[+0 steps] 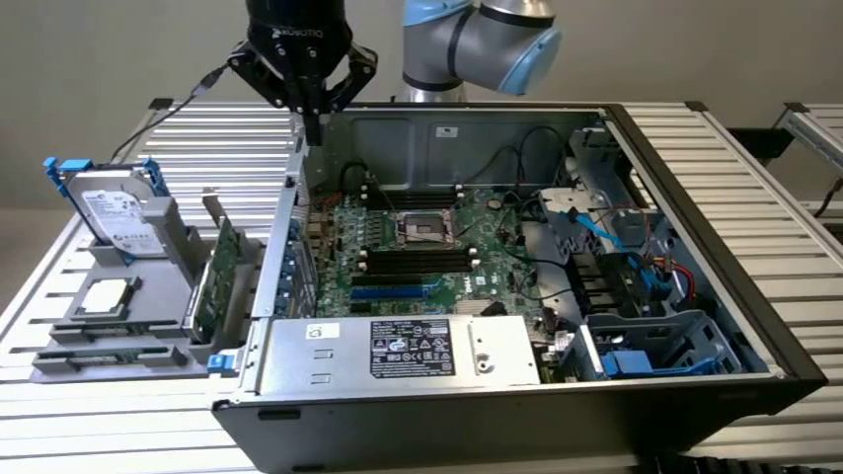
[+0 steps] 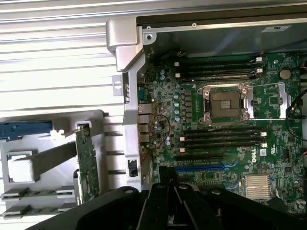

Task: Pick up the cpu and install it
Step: 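Reach for the cpu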

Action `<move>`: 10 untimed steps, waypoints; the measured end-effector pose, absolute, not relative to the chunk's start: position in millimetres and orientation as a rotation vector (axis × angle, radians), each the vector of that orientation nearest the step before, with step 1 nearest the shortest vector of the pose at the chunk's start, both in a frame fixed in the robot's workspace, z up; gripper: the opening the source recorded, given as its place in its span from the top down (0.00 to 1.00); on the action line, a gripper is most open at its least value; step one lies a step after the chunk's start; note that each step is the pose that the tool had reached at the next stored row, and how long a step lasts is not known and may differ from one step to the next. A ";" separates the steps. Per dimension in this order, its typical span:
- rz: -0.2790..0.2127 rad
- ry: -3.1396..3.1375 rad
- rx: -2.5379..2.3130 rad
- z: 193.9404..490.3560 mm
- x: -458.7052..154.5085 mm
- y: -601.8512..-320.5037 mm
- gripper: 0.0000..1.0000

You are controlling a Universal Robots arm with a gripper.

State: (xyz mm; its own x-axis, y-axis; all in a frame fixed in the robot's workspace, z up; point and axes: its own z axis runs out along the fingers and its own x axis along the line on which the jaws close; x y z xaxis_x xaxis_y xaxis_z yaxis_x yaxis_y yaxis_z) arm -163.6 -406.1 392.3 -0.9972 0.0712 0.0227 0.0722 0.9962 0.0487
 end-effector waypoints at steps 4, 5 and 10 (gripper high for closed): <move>-0.077 -3.118 -0.112 391.8 -181.5 -408.3 0.89; -0.077 -3.118 -0.112 391.5 -186.2 -409.0 0.89; -0.077 -3.118 -0.108 389.8 -203.7 -412.2 0.89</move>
State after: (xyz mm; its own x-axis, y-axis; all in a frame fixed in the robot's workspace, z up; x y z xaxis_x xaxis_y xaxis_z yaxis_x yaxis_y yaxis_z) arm -203.7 -412.2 389.8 -0.9974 0.0685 0.0227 0.0696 0.9964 0.0487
